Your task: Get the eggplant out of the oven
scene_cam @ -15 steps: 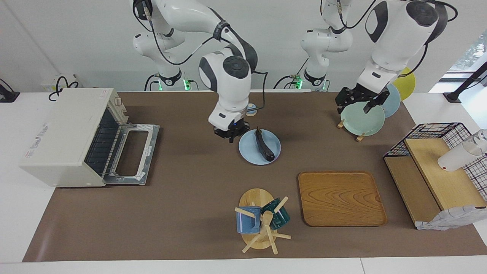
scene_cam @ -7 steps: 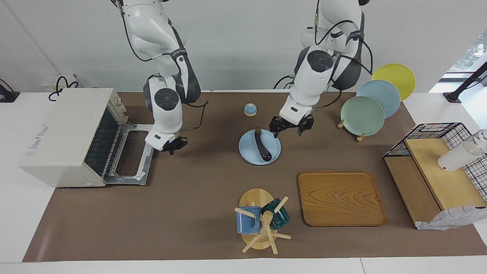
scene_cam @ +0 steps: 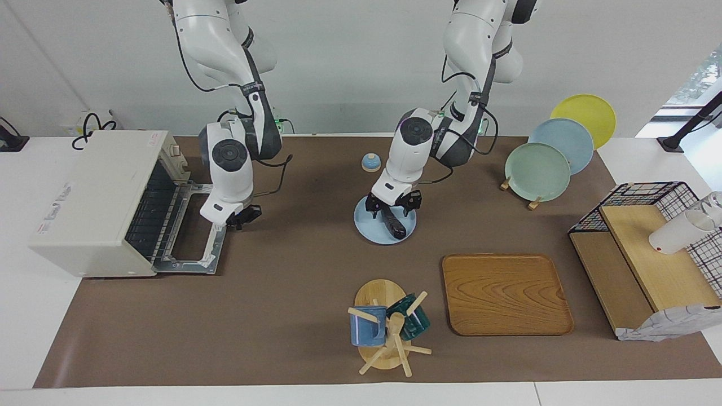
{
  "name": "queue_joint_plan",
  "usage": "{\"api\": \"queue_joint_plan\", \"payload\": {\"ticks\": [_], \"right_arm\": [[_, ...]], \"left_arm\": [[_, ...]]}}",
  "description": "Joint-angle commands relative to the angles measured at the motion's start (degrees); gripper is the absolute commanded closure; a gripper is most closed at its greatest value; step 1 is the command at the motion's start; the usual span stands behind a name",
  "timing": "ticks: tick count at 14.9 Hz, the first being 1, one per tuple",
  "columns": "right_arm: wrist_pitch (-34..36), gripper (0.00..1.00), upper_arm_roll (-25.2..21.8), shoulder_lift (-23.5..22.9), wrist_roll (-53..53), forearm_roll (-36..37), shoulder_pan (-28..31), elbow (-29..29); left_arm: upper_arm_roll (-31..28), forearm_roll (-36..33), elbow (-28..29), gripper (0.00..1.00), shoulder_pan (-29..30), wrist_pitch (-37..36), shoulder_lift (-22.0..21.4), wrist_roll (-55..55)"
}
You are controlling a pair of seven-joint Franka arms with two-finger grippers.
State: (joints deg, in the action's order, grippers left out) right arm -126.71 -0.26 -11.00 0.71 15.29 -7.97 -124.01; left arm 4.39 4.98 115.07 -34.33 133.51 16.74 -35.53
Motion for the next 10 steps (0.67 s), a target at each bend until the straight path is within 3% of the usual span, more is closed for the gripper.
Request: {"api": "queue_joint_plan", "payload": {"ticks": [1, 3, 8, 10], "right_arm": [[-1.78, 1.00, 0.88, 0.98, -2.64, 2.02, 2.08, -2.29], [-1.70, 1.00, 0.97, 0.89, -2.82, 4.46, 2.17, -2.38], [-0.91, 1.00, 0.88, 0.80, -10.71, 8.43, 3.22, -0.54], [0.75, 1.00, 0.97, 1.06, -15.63, 8.53, 5.06, 1.57]], "left_arm": [[-1.14, 0.82, 0.94, 0.00, -1.53, 2.19, 0.04, -1.82], [-1.14, 0.82, 1.12, 0.14, -1.53, 2.28, 0.04, -1.83], [-1.23, 0.82, 2.00, 0.66, -1.97, 2.72, -0.04, -1.83], [-1.23, 0.82, 1.39, 1.00, -1.71, 2.11, -0.13, -1.83]]}}
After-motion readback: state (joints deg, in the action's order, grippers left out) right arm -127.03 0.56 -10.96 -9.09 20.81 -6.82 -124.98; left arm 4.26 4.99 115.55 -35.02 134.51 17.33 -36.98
